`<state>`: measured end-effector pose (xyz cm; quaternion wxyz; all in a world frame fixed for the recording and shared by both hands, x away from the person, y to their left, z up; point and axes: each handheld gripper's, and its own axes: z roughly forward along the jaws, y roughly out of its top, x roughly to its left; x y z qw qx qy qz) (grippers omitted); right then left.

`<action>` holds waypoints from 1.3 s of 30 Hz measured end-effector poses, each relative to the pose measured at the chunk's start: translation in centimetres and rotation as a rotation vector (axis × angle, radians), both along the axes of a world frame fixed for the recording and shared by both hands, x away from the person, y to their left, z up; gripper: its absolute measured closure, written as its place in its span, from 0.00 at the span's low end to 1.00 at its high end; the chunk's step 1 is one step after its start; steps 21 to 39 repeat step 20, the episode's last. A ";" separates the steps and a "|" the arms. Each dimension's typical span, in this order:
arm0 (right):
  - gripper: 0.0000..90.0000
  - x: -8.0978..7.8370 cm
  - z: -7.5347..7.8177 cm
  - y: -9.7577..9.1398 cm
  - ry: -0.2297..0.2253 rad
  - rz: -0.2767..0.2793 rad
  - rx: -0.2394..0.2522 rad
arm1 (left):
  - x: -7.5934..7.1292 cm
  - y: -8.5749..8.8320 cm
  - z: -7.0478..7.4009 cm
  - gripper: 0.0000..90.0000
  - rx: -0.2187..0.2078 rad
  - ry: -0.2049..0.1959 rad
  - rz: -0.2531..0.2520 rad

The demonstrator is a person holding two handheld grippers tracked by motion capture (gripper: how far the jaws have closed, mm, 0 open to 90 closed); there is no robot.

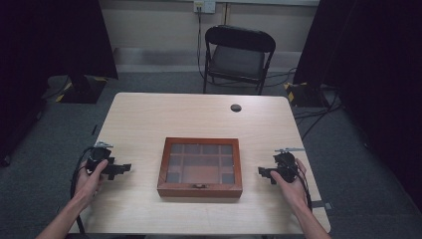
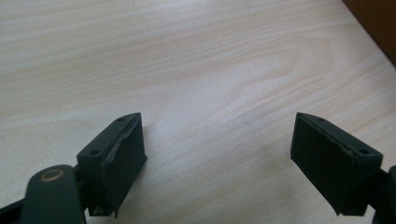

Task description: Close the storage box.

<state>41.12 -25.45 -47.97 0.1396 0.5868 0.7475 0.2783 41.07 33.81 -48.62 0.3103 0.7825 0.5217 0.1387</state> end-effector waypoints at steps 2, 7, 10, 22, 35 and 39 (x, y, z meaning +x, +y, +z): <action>0.16 0.1 -0.2 0.2 -0.016 -0.002 -0.015 | -0.1 -0.3 -0.2 0.17 0.021 -0.022 0.000; 0.03 -0.3 -1.3 1.2 -0.105 0.012 -0.100 | -0.5 -1.7 -1.1 0.08 0.068 -0.092 0.076; 0.00 -0.4 -1.6 1.5 -0.127 0.022 -0.100 | -0.6 -2.0 -1.5 0.00 0.062 -0.113 0.069; 0.00 -0.8 -2.2 1.3 -0.195 0.024 -0.077 | -0.7 -1.9 -1.7 0.00 0.055 -0.140 0.073; 0.00 -0.8 -2.2 1.3 -0.195 0.024 -0.077 | -0.7 -1.9 -1.7 0.00 0.055 -0.140 0.073; 0.00 -0.8 -2.2 1.3 -0.195 0.024 -0.077 | -0.7 -1.9 -1.7 0.00 0.055 -0.140 0.073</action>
